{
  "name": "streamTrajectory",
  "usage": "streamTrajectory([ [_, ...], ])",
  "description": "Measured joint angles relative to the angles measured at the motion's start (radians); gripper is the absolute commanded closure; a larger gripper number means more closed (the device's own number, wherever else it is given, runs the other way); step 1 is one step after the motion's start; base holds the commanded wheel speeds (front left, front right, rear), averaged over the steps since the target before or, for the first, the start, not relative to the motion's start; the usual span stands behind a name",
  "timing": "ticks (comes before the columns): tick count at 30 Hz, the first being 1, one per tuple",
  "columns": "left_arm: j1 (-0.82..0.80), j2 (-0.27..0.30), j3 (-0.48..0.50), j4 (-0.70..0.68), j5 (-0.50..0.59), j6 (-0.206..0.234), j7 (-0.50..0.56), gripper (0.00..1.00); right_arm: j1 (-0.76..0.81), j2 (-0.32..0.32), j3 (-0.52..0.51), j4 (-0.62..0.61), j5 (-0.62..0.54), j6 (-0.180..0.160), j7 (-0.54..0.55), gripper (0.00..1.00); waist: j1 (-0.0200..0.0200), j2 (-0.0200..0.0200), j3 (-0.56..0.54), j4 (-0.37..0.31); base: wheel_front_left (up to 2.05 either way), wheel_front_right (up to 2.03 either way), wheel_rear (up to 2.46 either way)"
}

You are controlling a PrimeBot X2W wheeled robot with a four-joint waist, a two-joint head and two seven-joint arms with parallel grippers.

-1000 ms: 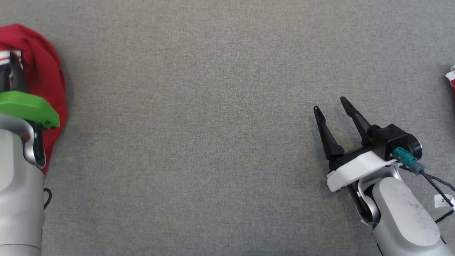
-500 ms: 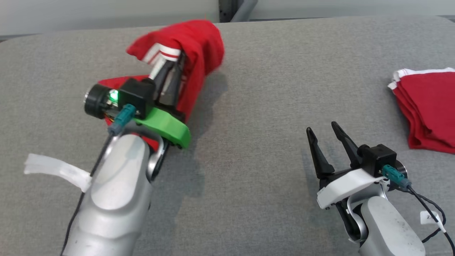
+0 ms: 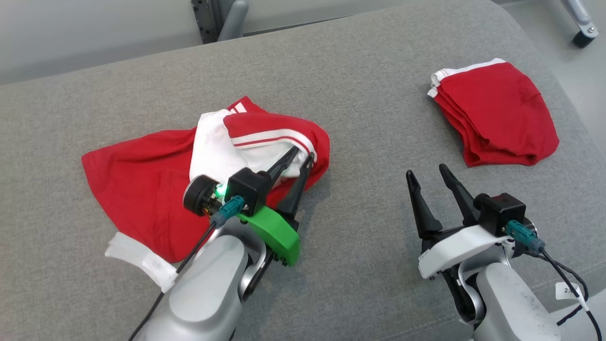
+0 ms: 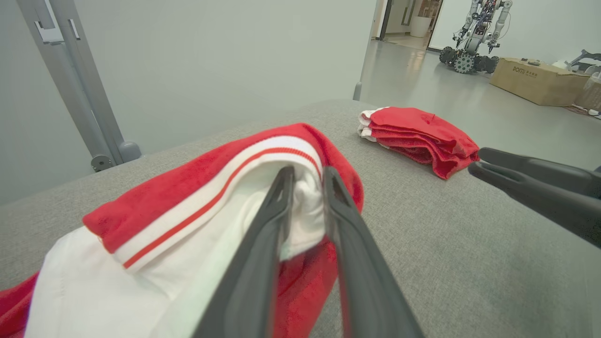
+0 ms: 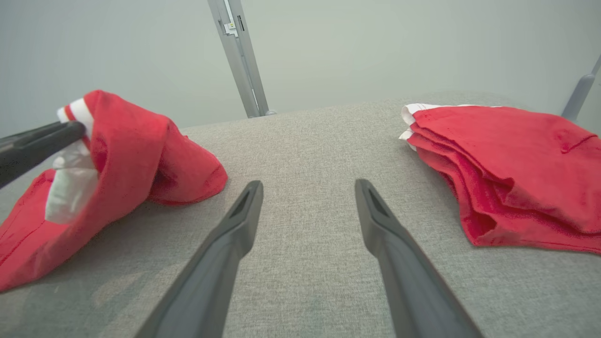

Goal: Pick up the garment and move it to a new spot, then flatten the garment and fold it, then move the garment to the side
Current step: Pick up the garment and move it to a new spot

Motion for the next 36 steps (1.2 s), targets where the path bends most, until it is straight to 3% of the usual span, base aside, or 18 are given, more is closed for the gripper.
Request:
streamTrajectory([
  [4, 0.034, 0.0, -0.012, 0.027, -0.004, 0.018, 0.0, 0.0, 0.001, 0.007, -0.003, 0.007, 0.0, 0.0, 0.0, 0.0, 0.0, 0.0, -0.004, -0.024, 0.0, 0.0, 0.0],
  [7, 0.074, 0.0, 0.031, 0.023, -0.007, 0.048, 0.0, 0.0, 0.004, 0.011, -0.004, 0.007, 0.0, 0.0, 0.0, 0.0, 0.0, 0.0, -0.016, -0.023, 0.0, 0.0, 0.0],
  [23, 0.445, 0.038, 0.484, -0.205, 0.1, 0.15, 0.0, 0.0, 0.052, 0.028, -0.002, 0.018, -0.011, 0.0, 0.0, 0.0, 0.0, -0.0001, -0.114, 0.043, 0.0, 0.0, 0.0],
  [27, 0.565, 0.029, 0.611, -0.301, 0.142, 0.162, 0.0, 0.0, 0.068, 0.032, 0.001, 0.024, -0.019, 0.0, 0.0, 0.0, 0.0, 0.0, -0.132, 0.062, 0.0, 0.0, 0.0],
  [36, 0.662, 0.004, 0.682, -0.325, 0.174, 0.129, 0.0, 0.0, 0.075, 0.029, -0.007, 0.04, -0.021, 0.0, 0.0, 0.0, 0.0, -0.0001, -0.146, 0.091, 0.0, 0.0, 0.0],
])
